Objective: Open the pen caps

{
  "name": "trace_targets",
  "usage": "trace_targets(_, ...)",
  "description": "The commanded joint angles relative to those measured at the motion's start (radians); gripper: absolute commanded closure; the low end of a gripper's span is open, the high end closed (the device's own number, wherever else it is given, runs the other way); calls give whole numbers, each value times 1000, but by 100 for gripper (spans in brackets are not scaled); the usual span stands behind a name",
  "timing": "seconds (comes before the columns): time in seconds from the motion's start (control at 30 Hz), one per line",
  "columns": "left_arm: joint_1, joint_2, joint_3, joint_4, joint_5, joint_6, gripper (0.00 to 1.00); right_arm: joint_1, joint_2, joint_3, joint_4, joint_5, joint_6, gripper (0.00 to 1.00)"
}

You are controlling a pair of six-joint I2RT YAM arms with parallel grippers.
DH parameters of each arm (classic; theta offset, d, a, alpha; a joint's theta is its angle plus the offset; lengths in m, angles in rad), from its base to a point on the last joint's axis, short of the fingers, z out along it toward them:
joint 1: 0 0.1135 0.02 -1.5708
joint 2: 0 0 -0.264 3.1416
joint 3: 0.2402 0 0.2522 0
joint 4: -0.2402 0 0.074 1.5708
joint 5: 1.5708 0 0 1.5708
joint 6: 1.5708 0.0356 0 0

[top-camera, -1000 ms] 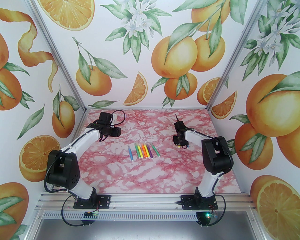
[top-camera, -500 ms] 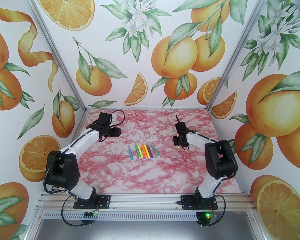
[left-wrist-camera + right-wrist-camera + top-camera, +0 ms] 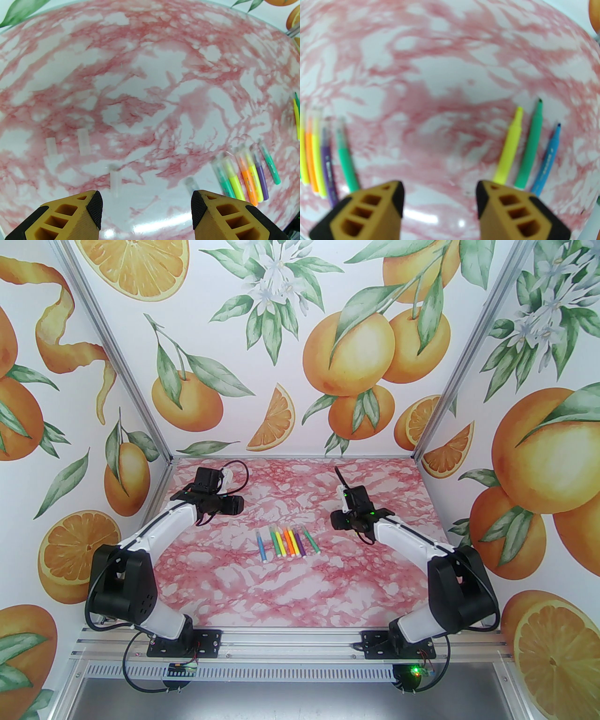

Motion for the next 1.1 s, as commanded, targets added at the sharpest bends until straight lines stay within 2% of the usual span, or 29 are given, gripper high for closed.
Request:
trace_targets(0.0, 6, -60, -34, 64, 20, 0, 28, 33, -36, -23, 46, -57, -56, 42)
trace_targets(0.3, 9, -136, -107, 140, 33, -2, 10, 91, -56, -47, 72, -136, -101, 39)
trace_targets(0.67, 12, -169, -143, 168, 19, -13, 8, 124, -9, -35, 65, -155, -117, 38)
trace_targets(1.07, 13, -221, -170, 189, -24, -7, 8, 181, 121, 40, -16, -81, -152, 45)
